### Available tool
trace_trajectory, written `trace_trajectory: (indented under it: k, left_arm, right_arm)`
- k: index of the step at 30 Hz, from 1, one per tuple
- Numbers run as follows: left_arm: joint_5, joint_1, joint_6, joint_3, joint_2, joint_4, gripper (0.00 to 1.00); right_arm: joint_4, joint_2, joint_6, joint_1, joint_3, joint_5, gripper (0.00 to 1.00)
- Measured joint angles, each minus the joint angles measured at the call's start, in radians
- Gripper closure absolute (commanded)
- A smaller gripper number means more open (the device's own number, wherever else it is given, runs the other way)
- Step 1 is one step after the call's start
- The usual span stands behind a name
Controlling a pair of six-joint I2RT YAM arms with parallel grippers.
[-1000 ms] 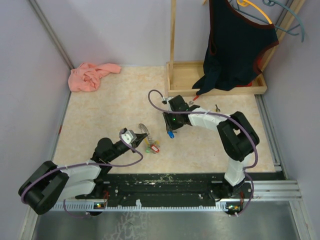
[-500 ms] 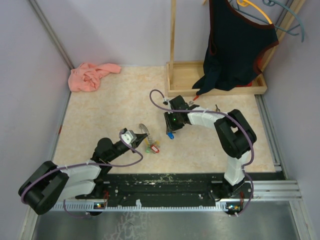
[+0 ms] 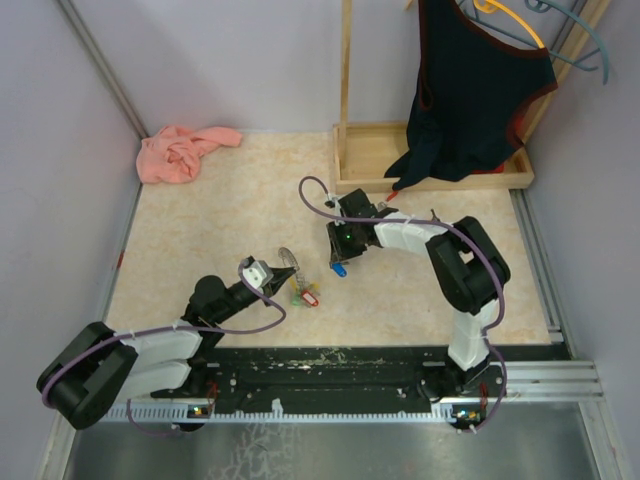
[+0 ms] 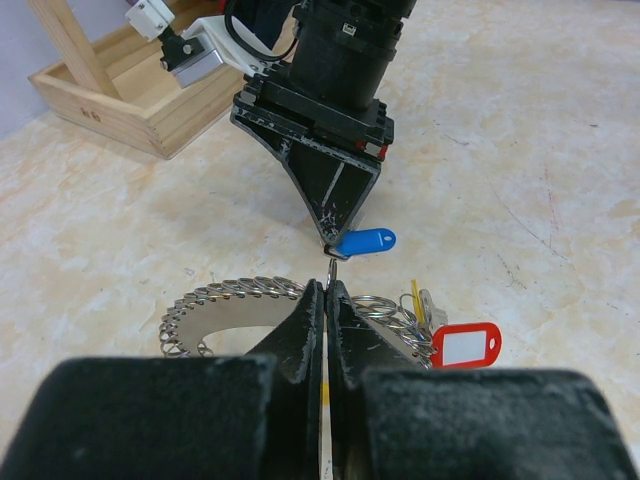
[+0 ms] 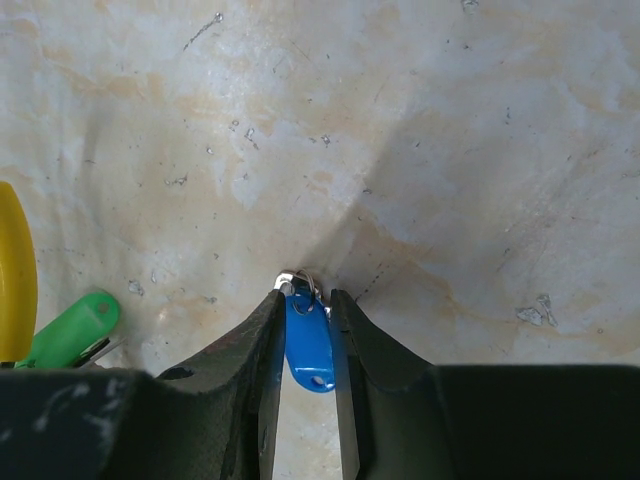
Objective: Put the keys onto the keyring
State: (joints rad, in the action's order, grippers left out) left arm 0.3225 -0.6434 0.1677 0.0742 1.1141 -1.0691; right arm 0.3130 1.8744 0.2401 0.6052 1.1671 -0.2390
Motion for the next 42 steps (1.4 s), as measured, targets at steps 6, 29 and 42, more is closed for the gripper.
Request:
trace_trajectory:
  k: [6, 29, 42]
  left_arm:
    - [0.001, 0.000, 0.000, 0.000, 0.000, 0.000, 0.99]
    - [0.004, 0.000, -0.006, 0.000, 0.000, 0.007, 0.99]
    - [0.009, 0.000, -0.007, 0.000, 0.000, 0.007, 0.99]
  right_arm:
    - [-0.013, 0.004, 0.000, -0.002, 0.000, -0.014, 0.75]
    - [-0.045, 0.007, 0.014, -0.020, 0.000, -0.033, 0.80]
    - [-0.027, 0.018, 0.014, -0.020, 0.000, -0.092, 0.82]
